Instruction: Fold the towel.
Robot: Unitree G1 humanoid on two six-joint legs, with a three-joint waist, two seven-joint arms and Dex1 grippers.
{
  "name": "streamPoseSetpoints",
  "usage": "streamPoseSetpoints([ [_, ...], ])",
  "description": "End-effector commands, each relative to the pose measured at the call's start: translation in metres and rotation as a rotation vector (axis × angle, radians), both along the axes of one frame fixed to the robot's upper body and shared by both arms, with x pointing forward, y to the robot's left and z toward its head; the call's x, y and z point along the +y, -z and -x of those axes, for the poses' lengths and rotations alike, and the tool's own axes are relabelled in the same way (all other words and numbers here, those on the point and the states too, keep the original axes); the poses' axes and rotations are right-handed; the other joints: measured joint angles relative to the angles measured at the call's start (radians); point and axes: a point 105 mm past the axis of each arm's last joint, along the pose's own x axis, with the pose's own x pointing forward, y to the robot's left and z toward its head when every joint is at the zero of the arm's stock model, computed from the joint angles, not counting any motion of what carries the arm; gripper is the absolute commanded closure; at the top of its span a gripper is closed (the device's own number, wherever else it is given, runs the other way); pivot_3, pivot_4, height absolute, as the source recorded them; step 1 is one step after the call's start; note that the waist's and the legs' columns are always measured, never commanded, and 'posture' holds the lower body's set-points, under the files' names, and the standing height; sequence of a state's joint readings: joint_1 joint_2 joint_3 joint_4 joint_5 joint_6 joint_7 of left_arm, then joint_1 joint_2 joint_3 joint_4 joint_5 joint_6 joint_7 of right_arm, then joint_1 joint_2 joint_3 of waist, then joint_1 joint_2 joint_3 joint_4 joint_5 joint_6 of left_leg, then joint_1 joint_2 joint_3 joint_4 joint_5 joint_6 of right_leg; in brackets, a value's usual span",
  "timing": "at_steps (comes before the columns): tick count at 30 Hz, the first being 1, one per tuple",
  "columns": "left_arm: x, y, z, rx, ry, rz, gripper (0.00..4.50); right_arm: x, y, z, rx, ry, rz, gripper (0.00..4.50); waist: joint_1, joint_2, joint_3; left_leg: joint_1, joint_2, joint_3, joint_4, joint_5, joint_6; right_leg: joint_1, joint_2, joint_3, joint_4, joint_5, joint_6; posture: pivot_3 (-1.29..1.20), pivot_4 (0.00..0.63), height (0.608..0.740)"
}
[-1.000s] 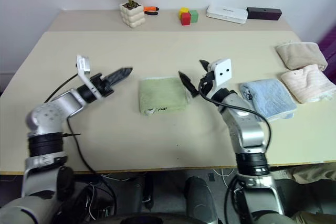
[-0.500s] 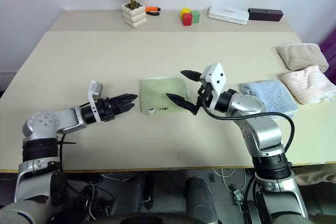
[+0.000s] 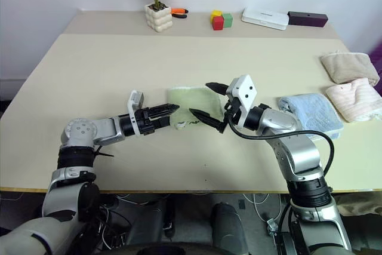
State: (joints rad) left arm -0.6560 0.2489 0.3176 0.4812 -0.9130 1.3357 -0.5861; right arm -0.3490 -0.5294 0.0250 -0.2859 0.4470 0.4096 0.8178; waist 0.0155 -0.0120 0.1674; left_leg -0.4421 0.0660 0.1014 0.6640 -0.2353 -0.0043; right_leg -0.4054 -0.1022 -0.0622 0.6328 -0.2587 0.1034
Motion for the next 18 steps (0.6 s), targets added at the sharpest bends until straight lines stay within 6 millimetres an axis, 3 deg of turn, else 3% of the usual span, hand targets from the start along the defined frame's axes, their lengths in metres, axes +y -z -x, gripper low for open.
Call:
streamPoseSetpoints([
  [1,-0.007,0.022,-0.001,0.074,-0.003,-0.059,1.41,-0.004,-0.011,0.011,-0.031,-0.030,0.004,0.00,-0.001,0.000,0.000,0.000,0.000,0.000,0.000,0.000,0.000,0.000,0.000,0.000,0.000,0.000,0.000,0.00,0.150,0.735],
  [5,-0.011,0.025,-0.008,0.087,-0.022,-0.073,3.49,-0.019,-0.004,0.032,0.012,-0.098,0.090,0.00,0.006,0.001,-0.001,0.000,0.000,-0.001,0.000,0.000,0.000,0.000,0.000,0.000,0.000,0.000,0.000,0.00,0.150,0.735],
  [7,-0.014,0.024,-0.009,0.095,-0.020,-0.052,4.45,-0.029,-0.003,0.031,0.023,-0.077,0.115,0.00,0.005,0.003,-0.002,0.002,0.000,-0.001,0.001,0.000,0.000,0.002,0.000,0.000,-0.001,0.000,-0.001,0.00,0.150,0.735],
  [15,-0.018,0.026,-0.016,0.088,-0.045,-0.064,4.48,-0.031,-0.005,0.028,0.026,-0.062,0.099,0.00,0.009,0.006,-0.005,0.004,0.000,-0.001,0.001,0.000,0.000,0.005,-0.001,0.000,-0.002,-0.002,-0.004,0.00,0.150,0.735],
  [18,-0.007,0.020,-0.027,0.022,-0.124,-0.087,4.48,-0.037,-0.002,0.026,0.030,-0.038,0.110,0.00,0.015,0.006,-0.005,0.004,0.000,-0.001,0.001,0.000,0.000,0.005,-0.001,0.000,-0.002,-0.002,-0.004,0.00,0.150,0.735],
])
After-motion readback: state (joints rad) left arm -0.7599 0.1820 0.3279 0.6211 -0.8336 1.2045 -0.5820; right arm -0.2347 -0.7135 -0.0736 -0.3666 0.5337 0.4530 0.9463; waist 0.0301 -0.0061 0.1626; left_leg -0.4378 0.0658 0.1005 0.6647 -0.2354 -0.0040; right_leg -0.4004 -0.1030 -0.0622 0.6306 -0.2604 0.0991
